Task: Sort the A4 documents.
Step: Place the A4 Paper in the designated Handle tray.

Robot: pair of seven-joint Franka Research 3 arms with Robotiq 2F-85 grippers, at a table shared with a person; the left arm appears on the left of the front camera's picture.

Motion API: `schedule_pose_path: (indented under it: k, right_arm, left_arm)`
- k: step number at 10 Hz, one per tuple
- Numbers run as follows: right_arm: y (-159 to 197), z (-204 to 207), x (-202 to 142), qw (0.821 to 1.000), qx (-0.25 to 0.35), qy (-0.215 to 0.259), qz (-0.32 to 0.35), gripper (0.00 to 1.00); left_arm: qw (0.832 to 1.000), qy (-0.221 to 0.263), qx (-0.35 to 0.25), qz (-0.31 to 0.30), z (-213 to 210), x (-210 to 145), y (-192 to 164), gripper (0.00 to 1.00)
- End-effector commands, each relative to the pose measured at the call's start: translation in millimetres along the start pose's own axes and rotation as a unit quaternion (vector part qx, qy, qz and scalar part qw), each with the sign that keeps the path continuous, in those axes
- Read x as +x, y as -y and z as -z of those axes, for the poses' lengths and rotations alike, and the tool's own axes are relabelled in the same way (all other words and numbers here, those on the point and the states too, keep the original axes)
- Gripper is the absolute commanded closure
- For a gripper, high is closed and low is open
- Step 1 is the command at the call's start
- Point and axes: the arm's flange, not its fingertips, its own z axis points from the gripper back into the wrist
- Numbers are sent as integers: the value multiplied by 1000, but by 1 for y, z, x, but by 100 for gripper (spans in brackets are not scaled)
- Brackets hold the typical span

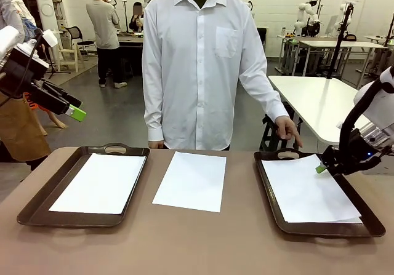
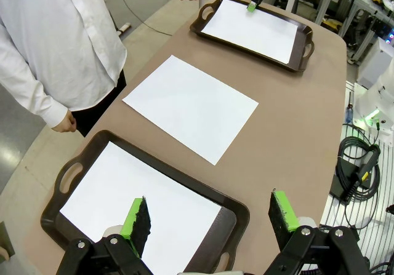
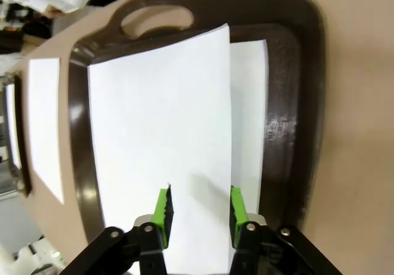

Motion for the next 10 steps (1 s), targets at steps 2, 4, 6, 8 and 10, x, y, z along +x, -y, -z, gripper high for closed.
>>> schedule_pose_path:
  k: [2,4,6,8,10]
  right_arm:
    - [-9,-6,-9,997,-69,10,21,38]
    - [-8,-12,-12,997,-72,19,24,19]
    - [-8,-13,-14,998,-61,19,25,0]
    - [-10,-10,-14,999,-32,21,28,0]
    - [-5,-14,-8,998,-59,17,16,0]
  left_arm:
    - [1000,7,-5,1,0,-1,-1,0]
    - [1000,7,-5,1,0,-1,-1,0]
    - [1000,7,-5,1,0,-1,-1,0]
    - [1000,7,-5,1,0,-1,-1,0]
    - [1000,7,-5,1,0,-1,-1,0]
